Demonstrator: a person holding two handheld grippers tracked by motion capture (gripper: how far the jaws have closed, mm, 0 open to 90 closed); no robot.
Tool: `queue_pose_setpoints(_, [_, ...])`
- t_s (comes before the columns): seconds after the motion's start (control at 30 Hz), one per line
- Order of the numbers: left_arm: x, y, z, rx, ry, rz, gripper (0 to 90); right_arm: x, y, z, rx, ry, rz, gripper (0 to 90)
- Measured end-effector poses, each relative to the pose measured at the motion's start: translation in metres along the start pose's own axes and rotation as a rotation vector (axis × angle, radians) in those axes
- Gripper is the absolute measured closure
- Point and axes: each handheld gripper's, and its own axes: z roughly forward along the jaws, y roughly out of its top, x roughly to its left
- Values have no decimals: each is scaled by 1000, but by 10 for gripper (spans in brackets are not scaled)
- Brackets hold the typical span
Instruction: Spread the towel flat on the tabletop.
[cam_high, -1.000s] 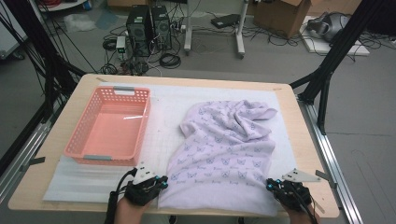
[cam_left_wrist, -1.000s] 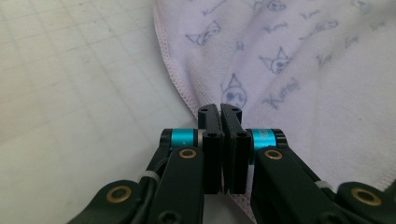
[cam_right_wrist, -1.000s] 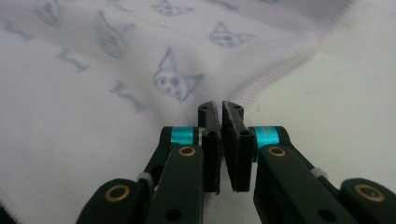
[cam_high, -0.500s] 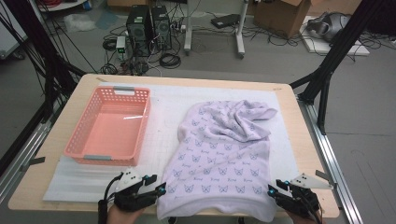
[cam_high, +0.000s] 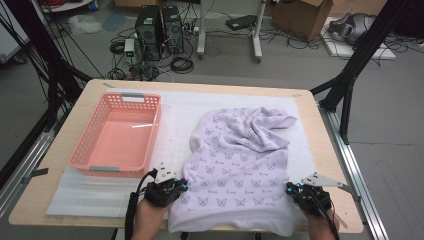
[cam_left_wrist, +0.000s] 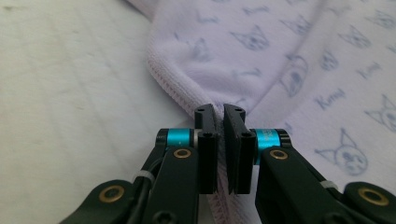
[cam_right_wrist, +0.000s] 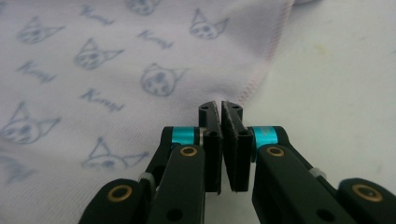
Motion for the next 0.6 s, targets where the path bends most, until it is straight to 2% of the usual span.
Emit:
queue_pose_setpoints(0.03, [4,3,1,-13,8,-26,840,-2,2,3,-7,-11,8,870])
queue_pose_setpoints(0.17, [15,13,11,-35,82,-36,840,-5,12,16,-37,-58,4,870])
queue_pose_setpoints(0.23, [19,17,16,-50,95,-67,838,-9,17,22,-61,-87,14,870])
queue_pose_setpoints(0.3, [18,18,19,-60,86,-66,808,-11,21,28,-68,-96,41,856])
queue_pose_setpoints(0.33, [17,16,20,-63,68,-68,745,-11,21,30,-61,-93,52,820])
queue_pose_setpoints(0.4, [17,11,16,-57,33,-72,589,-10,19,29,-67,-103,56,662])
queue_pose_setpoints(0.47, [17,6,9,-69,16,-70,526,-11,15,22,-80,-84,72,605])
queue_pose_setpoints(0.6, [15,-5,-6,-63,-18,-71,482,-16,4,3,-103,-30,106,534])
